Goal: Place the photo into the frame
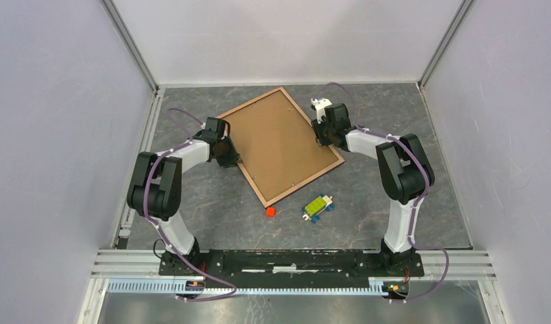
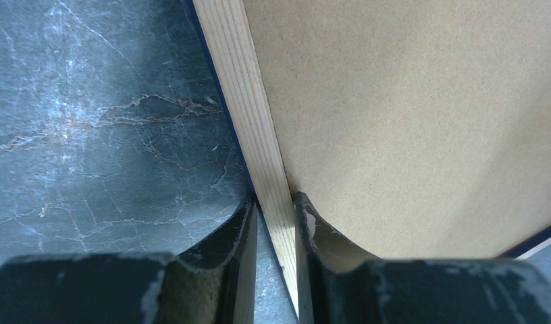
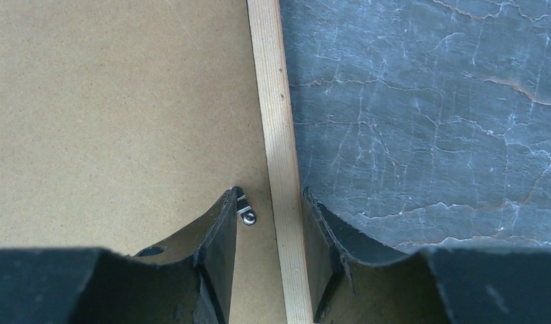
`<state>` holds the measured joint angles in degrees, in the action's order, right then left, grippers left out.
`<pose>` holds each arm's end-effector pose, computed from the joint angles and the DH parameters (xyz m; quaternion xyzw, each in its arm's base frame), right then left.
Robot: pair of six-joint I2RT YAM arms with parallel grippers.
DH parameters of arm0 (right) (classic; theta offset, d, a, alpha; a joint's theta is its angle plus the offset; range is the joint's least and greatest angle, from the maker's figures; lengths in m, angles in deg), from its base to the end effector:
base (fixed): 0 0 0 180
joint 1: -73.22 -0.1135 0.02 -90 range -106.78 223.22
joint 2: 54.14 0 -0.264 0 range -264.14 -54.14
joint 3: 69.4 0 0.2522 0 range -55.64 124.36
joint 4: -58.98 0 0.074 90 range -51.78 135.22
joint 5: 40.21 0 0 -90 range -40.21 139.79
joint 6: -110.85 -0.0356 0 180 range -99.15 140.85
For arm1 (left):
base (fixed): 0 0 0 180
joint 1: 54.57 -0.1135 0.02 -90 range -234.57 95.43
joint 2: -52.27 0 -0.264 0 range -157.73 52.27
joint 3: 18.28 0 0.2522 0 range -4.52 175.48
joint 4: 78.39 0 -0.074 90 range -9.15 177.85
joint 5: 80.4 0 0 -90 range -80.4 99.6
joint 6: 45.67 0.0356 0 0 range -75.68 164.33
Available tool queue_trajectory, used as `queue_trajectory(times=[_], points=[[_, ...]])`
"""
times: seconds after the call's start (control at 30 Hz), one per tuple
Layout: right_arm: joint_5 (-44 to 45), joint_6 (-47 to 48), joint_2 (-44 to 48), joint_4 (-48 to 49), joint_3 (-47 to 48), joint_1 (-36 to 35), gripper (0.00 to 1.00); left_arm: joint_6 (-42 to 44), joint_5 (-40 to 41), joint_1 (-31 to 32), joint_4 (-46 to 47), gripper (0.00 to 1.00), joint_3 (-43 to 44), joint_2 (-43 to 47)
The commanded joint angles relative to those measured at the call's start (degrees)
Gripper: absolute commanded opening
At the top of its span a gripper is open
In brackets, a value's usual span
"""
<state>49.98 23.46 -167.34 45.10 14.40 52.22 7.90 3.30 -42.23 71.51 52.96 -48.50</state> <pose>0.3954 0.1517 0.1572 -0.1872 0.8987 0.0619 0.3917 0.3353 -0.0773 0.1542 -0.1870 0.9454 -0.1563 0.2163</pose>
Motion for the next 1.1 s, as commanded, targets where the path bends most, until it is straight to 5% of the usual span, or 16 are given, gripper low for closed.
queue_trajectory(times=[0.0,0.67,0.8,0.9,1.07], points=[[1.9,-0.58,-2.58,-2.97,0.34,-0.46,0.22,2.69,1.6,-0.21,-1.67,0.02,-2.58,-1.22],[6.47,-12.2,0.16,-9.79,-0.09,-1.9,0.01,1.8,1.87,-0.21,-0.96,0.02,-3.68,0.05],[8.52,-12.93,1.55,-10.34,-0.24,-2.35,0.1,1.83,1.84,-0.21,-1.02,0.02,-3.61,0.0],[8.65,-12.97,2.44,-10.28,-0.83,-2.4,0.32,1.85,1.87,-0.16,-1.24,0.02,-3.42,-0.21],[8.61,-12.65,2.15,-10.73,-0.82,-2.41,0.42,1.72,1.76,-0.2,-1.1,0.02,-3.42,-0.26]])
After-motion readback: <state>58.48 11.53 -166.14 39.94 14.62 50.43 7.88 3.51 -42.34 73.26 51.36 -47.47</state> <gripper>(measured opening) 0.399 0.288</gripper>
